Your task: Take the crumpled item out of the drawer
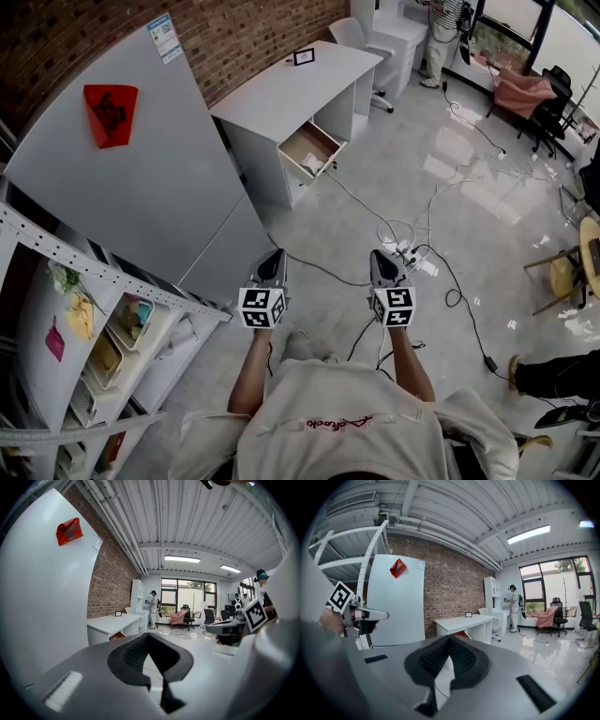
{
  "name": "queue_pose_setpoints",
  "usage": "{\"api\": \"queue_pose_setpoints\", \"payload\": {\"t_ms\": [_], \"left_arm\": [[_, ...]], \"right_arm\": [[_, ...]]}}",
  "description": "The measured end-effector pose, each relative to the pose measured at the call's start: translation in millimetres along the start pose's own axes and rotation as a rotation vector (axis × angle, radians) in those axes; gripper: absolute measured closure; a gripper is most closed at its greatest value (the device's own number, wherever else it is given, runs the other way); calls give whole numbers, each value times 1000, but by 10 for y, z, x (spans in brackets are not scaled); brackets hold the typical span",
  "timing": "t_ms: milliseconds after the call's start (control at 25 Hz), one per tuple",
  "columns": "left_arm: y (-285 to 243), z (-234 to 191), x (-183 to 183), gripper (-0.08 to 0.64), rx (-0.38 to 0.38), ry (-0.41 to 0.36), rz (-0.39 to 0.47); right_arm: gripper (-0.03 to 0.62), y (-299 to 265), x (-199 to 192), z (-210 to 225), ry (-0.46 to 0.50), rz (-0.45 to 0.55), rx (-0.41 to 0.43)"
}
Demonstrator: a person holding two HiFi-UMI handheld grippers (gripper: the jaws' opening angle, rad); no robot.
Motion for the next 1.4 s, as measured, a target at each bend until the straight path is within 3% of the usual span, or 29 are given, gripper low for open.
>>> {"api": "queue_pose_setpoints", "payload": {"t_ms": [360, 680, 1120, 1400], "left_arm": [[-444, -203, -75, 551, -11, 16, -9], [-1292, -601, 40, 551, -75, 15, 1], [-2476, -1422, 398, 551, -158, -4, 22], [-3046, -1932, 466, 551, -190, -13, 21]], "right_arm": [[580, -427, -47, 167, -8, -28, -7], [580, -1138, 162, 372, 3, -27, -49], [580, -2411, 692, 589, 18, -14, -105], [580, -3097, 828, 587, 22, -12, -121]]}}
Point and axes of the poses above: the fingertips, and each gripper's own axes: y backward along the fingers, z to its right, x out of its top, the point moved 8 cm from there along y, backward along the fingers, and after that the axes turned 8 degrees about -y, right-handed, at the moved point
